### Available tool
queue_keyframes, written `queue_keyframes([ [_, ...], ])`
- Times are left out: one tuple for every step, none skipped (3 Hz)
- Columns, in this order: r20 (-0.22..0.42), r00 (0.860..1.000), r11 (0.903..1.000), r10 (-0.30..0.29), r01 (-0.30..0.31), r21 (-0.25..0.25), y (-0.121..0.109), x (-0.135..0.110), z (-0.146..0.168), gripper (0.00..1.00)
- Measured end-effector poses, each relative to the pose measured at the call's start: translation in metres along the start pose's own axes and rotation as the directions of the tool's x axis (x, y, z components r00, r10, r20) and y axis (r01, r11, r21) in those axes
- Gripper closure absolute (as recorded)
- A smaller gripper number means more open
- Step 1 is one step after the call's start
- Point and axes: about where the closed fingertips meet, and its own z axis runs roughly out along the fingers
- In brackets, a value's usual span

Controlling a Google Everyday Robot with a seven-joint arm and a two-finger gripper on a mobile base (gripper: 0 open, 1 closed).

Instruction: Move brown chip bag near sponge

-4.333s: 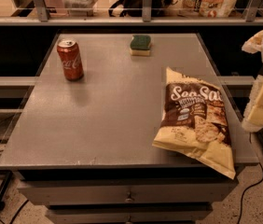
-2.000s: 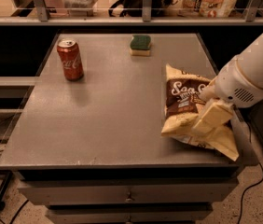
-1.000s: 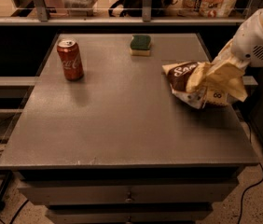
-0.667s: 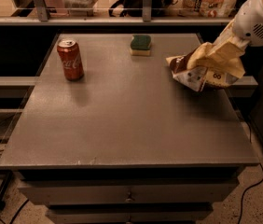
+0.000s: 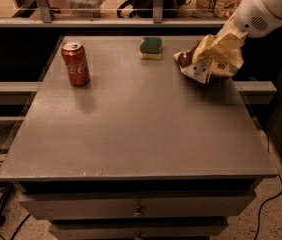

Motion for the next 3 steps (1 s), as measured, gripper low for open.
queue_keyframes([
  [0.029, 0.999, 0.9997, -0.022, 0.022, -0.008, -0.004, -0.011, 0.028, 1.0],
  [0.056, 0.998, 0.9988, -0.04, 0.042, -0.025, -0.002, -0.022, 0.053, 0.81],
  [0.082, 0.996, 0.9971, -0.045, 0.05, -0.058, 0.002, -0.032, 0.075, 0.58],
])
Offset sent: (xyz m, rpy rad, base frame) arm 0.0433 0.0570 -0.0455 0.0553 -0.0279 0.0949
